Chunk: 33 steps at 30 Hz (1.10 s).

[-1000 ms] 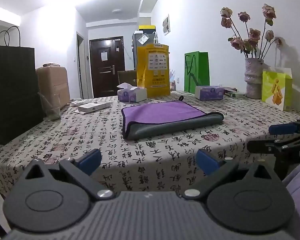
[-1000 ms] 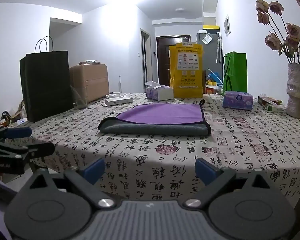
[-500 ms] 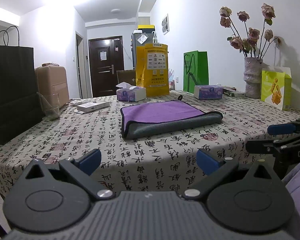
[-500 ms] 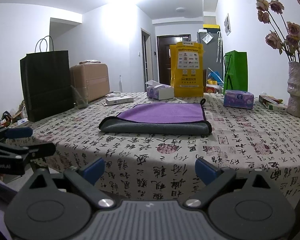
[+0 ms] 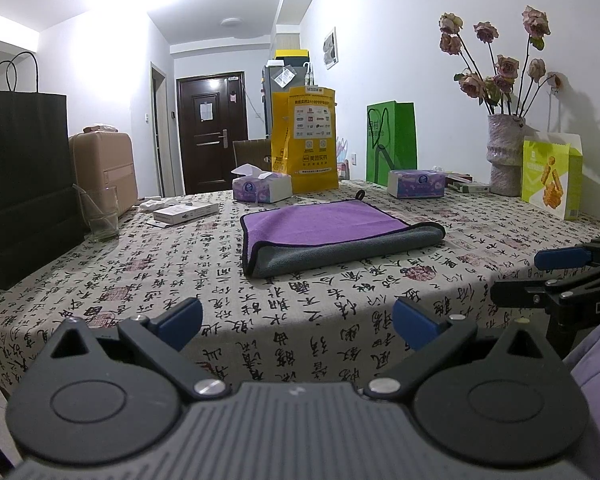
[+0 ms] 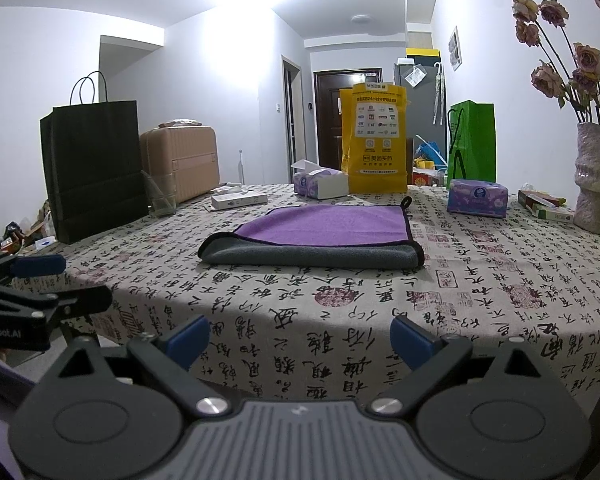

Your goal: Fold towel

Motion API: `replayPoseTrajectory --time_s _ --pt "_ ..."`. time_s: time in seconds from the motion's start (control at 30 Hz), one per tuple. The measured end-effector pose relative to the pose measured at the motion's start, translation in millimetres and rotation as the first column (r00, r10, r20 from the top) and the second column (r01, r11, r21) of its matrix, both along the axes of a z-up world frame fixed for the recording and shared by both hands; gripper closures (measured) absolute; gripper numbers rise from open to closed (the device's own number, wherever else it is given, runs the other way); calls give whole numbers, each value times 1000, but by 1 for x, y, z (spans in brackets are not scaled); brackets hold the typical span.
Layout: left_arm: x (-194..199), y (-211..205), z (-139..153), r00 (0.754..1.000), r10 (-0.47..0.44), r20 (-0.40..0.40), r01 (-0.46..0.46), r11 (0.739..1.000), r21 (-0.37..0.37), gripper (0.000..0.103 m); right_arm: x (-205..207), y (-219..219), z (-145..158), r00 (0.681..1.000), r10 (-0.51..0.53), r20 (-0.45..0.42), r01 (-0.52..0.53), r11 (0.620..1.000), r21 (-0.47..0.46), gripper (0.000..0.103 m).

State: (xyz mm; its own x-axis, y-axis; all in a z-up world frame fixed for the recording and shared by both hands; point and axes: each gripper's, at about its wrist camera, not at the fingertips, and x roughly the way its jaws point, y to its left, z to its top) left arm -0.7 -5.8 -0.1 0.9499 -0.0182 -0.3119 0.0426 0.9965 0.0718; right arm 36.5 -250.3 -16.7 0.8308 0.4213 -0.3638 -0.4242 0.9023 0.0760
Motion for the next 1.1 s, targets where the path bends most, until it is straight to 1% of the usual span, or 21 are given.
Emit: replayPoseTrajectory --time_s 1.1 --pt "0 -2 -2 1000 -2 0 2 1000 3 0 1 1 -1 1000 0 -1 0 1000 -1 4"
